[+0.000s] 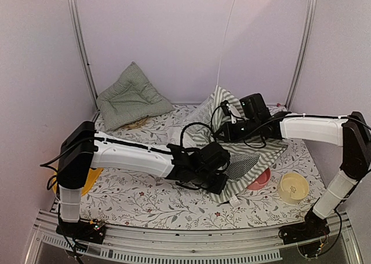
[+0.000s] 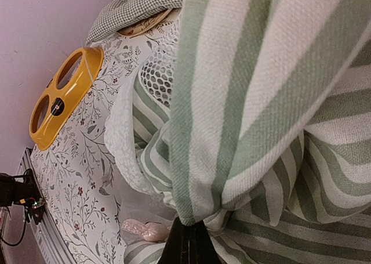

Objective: Set up the pet tent
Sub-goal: Adjust the tent pole in the pole socket of the pet tent, then adjust the tent fabric at the center of the board.

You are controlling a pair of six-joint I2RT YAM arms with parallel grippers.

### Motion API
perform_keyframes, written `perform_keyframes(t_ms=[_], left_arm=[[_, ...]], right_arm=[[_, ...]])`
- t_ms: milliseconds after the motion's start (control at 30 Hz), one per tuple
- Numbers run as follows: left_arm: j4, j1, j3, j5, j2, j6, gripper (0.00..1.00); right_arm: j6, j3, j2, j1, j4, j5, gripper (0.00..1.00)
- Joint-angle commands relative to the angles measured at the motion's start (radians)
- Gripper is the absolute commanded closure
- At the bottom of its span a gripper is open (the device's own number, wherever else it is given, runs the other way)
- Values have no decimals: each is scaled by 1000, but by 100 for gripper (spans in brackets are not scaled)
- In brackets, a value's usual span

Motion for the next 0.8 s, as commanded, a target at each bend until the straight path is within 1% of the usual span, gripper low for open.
perform_keyframes(t_ms=[0, 167, 467, 633, 733, 767], left_arm=[[59, 10, 144, -111, 34, -4, 100], [33, 10, 206, -102, 90, -7, 100], [41, 32, 186, -105, 55, 16, 92], [55, 47, 142, -100, 4, 35, 75], [74, 61, 96, -101, -53, 40, 69], [79, 67, 80, -100, -70, 41, 68]], right_arm=[[-44, -69, -34, -3, -114, -63, 100], [-51, -80, -24, -24, -110, -70, 100], [-47, -51, 7, -24, -115, -57, 96], [-41, -35, 4, -25, -130, -39, 86], [-39, -23, -11, -25, -140, -27, 80], [-37, -20, -14, -25, -143, -22, 75]])
